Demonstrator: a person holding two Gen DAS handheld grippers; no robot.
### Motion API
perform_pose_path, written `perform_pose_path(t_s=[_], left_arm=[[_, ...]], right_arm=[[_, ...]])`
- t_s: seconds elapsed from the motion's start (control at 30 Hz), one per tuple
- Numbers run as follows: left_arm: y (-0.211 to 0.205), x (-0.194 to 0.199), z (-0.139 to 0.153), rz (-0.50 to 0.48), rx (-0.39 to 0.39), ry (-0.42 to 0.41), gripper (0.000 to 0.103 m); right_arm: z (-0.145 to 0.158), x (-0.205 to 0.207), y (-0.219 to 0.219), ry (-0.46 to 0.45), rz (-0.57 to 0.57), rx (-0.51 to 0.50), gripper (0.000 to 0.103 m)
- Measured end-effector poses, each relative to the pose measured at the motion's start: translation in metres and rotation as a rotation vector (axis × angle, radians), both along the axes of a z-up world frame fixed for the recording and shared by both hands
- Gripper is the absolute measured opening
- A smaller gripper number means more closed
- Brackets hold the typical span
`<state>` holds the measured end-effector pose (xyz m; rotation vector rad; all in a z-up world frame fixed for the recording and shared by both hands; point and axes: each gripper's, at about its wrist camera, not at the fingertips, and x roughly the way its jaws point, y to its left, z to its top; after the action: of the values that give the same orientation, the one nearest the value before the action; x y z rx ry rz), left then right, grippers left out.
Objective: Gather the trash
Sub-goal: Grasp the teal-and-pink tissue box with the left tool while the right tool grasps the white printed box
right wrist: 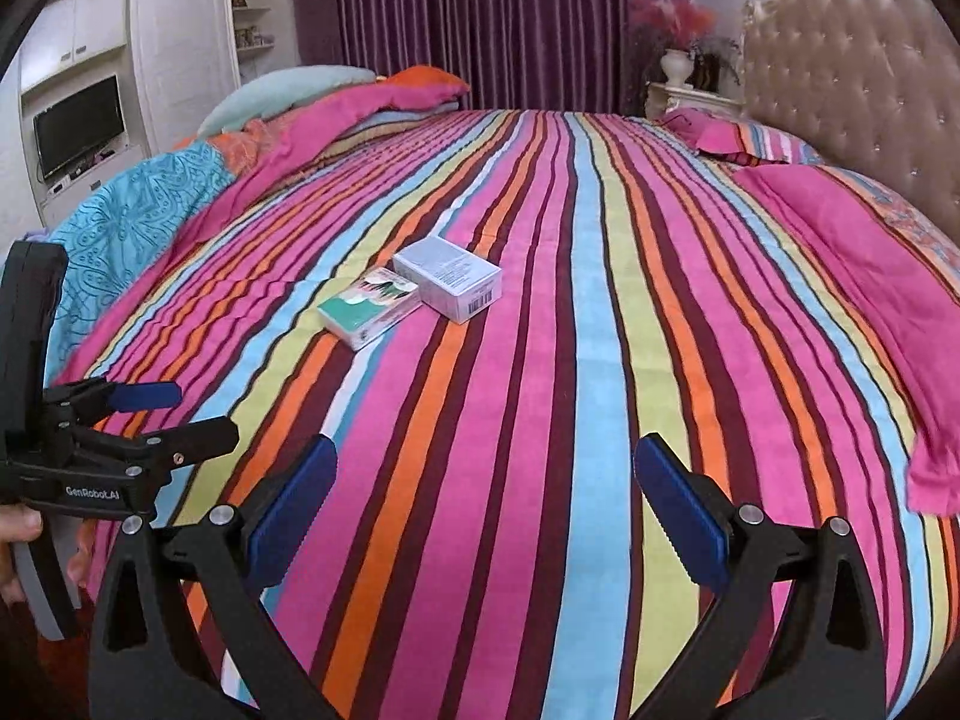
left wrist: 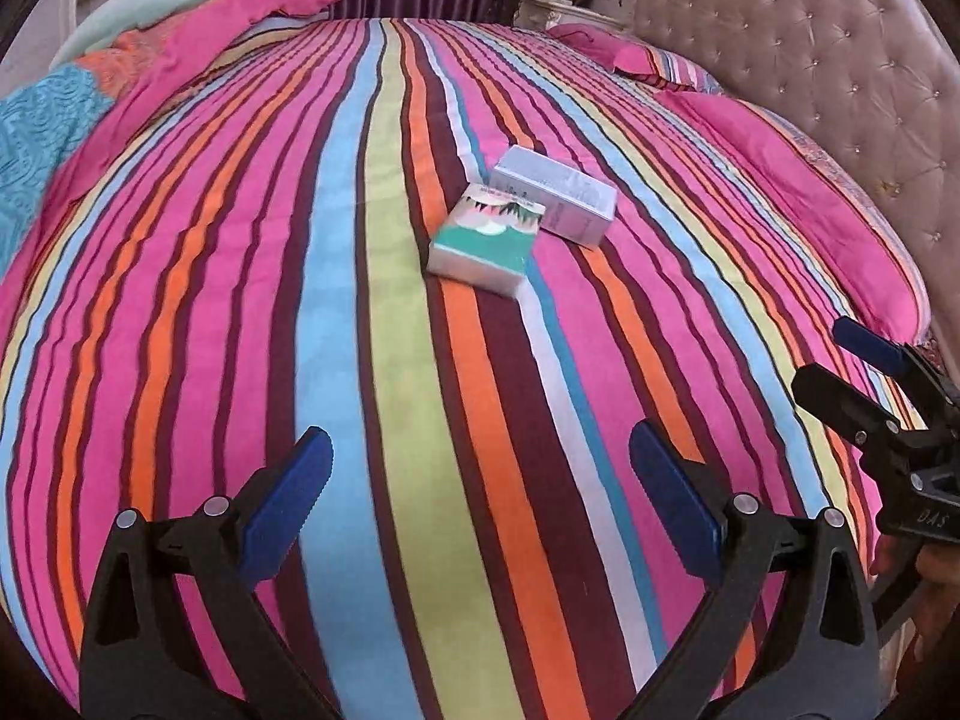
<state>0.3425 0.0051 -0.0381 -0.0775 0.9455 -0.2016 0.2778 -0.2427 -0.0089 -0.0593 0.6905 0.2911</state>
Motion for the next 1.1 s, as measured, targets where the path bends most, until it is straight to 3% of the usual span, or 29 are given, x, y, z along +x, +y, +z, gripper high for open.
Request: perform_pose_path(t_s=[0.17,0.57,1.1], left_arm=[[-0.003,0.037,-0.006,0.004,0.014,0.001,0.096],[-0.016,0.107,-0.024,-0.010,0.057,0.042,0.096],[0.000,0.157,-0.034,0.034,0.113,0.050,0.096]], right_arm=[[-0.006,0.036,-0.001,0.024,0.015,0.015,0.095],[-0.020,0.109,0.020,0.064,0.132,-0.094,0.095],[-0.030,0.160,0.039,0.110,0.230,-0.133,0.095]])
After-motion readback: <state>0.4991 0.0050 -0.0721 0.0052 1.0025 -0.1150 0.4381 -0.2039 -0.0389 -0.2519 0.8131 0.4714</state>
